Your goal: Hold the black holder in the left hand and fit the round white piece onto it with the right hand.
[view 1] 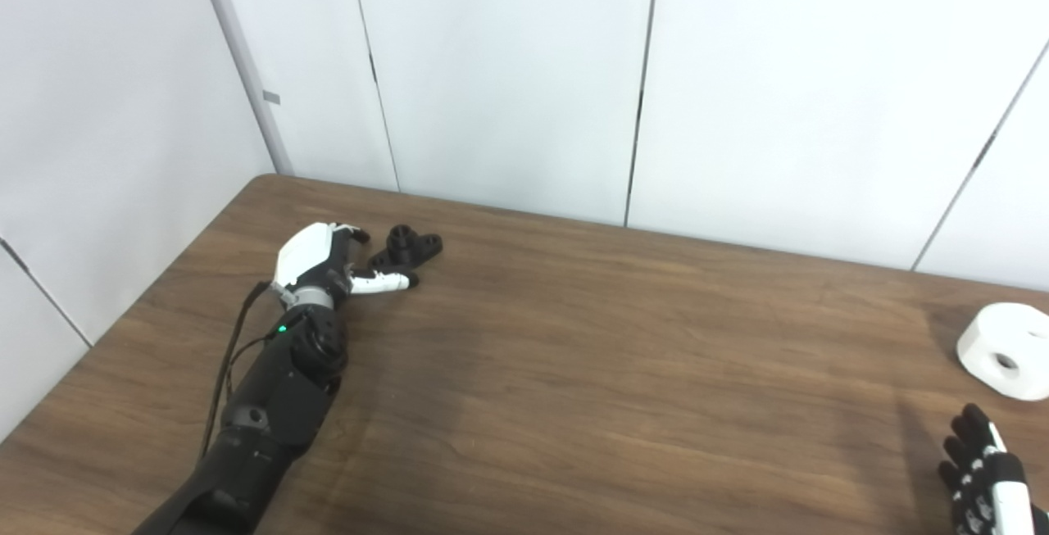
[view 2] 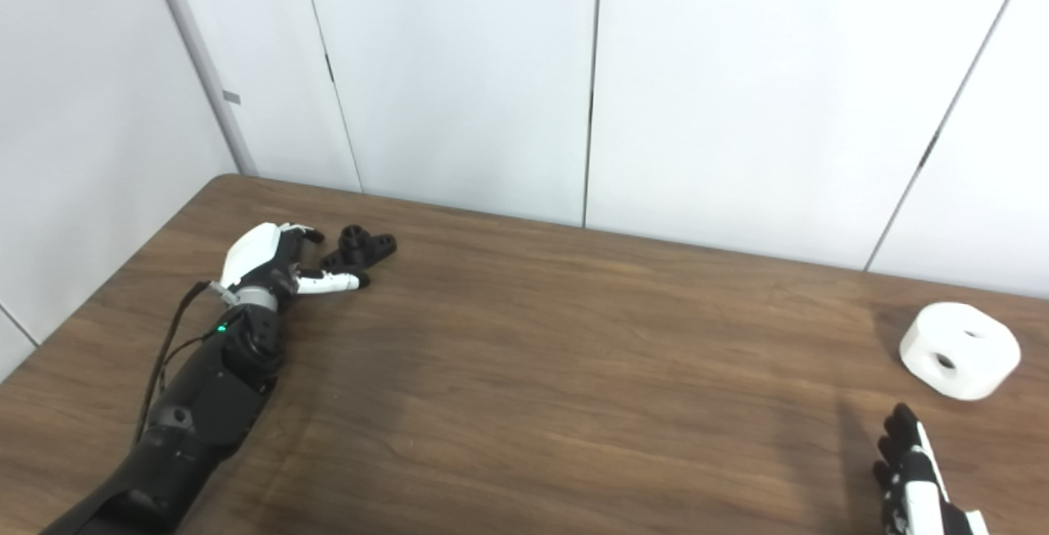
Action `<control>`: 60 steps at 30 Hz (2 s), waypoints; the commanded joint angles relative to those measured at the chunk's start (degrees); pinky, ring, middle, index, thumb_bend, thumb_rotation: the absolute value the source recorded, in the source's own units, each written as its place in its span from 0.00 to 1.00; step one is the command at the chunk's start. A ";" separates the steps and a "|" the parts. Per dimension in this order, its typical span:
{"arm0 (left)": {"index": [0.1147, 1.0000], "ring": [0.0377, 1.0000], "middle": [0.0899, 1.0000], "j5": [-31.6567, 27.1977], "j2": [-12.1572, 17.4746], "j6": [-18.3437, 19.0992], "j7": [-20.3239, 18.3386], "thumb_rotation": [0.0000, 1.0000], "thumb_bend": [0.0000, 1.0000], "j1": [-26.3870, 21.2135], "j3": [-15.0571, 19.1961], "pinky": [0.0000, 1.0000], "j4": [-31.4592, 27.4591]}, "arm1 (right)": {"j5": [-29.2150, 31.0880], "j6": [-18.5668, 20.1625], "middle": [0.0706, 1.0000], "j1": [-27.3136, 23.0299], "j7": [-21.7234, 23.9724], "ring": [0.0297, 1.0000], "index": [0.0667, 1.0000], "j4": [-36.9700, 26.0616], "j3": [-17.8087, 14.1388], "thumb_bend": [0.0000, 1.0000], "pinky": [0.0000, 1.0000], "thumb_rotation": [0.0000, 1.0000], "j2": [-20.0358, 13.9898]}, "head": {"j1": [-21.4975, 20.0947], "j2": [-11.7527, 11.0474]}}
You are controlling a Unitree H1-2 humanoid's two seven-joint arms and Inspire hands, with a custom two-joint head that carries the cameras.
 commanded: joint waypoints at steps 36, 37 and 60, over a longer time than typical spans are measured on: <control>0.64 1.00 0.91 -1.77 0.76 -2.27 3.27 0.25 0.86 -3.88 -2.79 1.00 3.52 | 0.57 -0.86 1.00 0.21 0.48 1.00 1.00 -1.15 -0.12 0.54 1.00 1.00 -0.57 | -0.16 1.27; 0.59 0.99 0.89 -1.94 0.61 -2.38 3.74 0.20 0.84 -3.66 -2.48 1.00 3.31 | 0.92 -0.80 1.00 0.32 0.57 1.00 1.00 -1.27 -0.20 0.54 1.00 1.00 -0.57 | -0.07 1.44; 0.42 0.88 0.75 -1.21 0.75 -6.87 5.86 0.04 0.52 -2.70 -4.12 1.00 5.44 | 1.61 -1.17 1.00 0.76 0.60 1.00 1.00 -1.50 -0.95 0.55 1.00 1.00 -0.94 | 0.01 2.13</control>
